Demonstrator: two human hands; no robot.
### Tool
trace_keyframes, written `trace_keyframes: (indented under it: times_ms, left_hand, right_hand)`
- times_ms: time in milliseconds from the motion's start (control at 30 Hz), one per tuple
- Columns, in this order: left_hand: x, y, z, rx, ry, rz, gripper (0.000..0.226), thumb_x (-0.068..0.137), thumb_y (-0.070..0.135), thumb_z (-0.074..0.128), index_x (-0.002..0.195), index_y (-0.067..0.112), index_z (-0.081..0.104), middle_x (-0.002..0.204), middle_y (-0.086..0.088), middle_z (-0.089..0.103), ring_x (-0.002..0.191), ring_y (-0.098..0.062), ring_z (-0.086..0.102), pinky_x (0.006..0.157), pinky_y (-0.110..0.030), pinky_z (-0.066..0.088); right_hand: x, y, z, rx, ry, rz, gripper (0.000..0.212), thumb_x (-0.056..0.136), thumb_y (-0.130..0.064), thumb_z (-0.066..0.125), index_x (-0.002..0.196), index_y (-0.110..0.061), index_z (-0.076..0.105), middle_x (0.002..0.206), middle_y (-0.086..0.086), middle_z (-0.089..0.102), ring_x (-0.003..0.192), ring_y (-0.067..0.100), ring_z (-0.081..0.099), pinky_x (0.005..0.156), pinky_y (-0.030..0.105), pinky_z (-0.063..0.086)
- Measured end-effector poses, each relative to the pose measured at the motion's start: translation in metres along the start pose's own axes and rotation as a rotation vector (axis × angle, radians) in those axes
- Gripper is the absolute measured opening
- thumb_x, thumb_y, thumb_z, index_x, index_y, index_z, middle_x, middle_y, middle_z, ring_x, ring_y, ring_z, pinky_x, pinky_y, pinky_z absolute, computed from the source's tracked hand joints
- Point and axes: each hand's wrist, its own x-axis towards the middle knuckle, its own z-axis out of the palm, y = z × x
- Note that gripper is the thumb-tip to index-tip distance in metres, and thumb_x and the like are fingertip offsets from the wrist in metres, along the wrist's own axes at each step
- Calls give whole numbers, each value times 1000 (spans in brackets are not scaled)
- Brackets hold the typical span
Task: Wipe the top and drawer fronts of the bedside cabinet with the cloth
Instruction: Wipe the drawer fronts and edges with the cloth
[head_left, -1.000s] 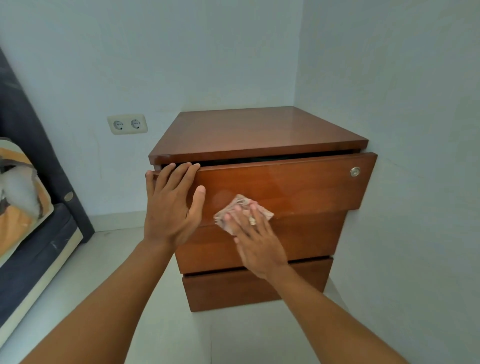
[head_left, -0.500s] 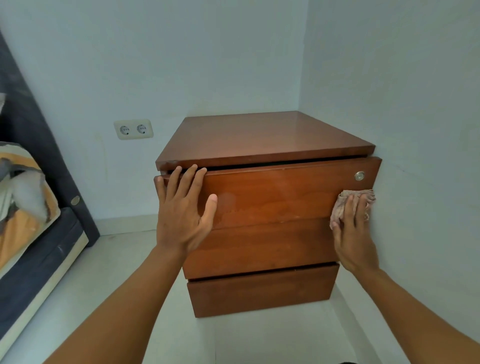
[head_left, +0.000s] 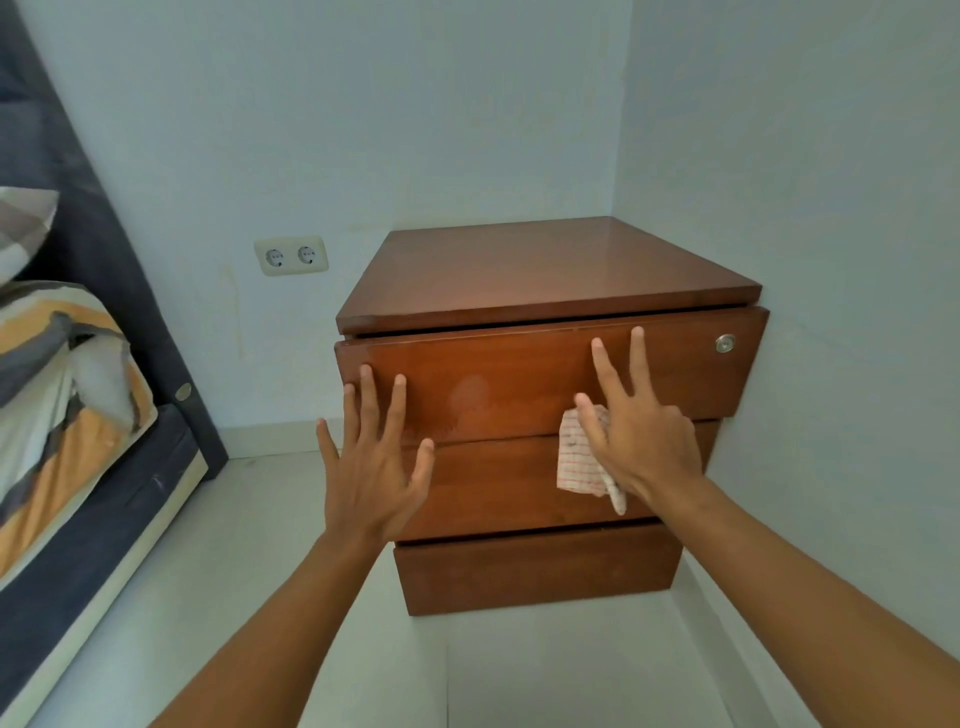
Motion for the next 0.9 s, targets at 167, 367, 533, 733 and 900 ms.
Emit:
trace_keyframes:
  times_ms: [167,367,533,733,900]
  left_hand:
    - [21,-6,5,82,-87,12,80,94,68,22,161,36,-7,167,0,-26,157,-28,-10,121,-66,-3]
    - [22,-10,3,110,-103,6,85,90,74,27,161,38,-1,169,1,-19,157,-28,-6,117,-64,-10]
    - [-8,-28,9,52,-39,-85,68,89,60,40,148,26,43,152,-4,48,140,-27,41,114,-57,30]
    - [-13,-48,41,50,-280,-159,77,92,69,27,157,28,27,164,-2,31,148,-28,33,114,-56,32]
    - [-5,-37,45,90,-318,-151,81,90,74,23,157,28,23,162,-2,30,141,-33,38,112,-60,32]
  right_hand:
    - [10,0,10,-135,-150,19,80,94,-77,14,161,-39,-8,171,11,-15,48,12,53,44,23,51]
    - [4,4,12,-96,-181,3,77,97,-71,27,161,-41,-5,171,10,-16,49,13,54,42,20,41]
    - [-26,5,31,-56,-343,25,72,97,-67,35,158,-31,23,168,4,19,77,23,72,56,25,48]
    - [-29,6,54,-104,-458,94,73,99,-67,33,160,-30,18,169,6,17,108,36,70,82,42,58]
    - [-26,5,63,-89,-469,121,70,100,-64,35,159,-30,19,166,7,21,107,39,69,82,43,58]
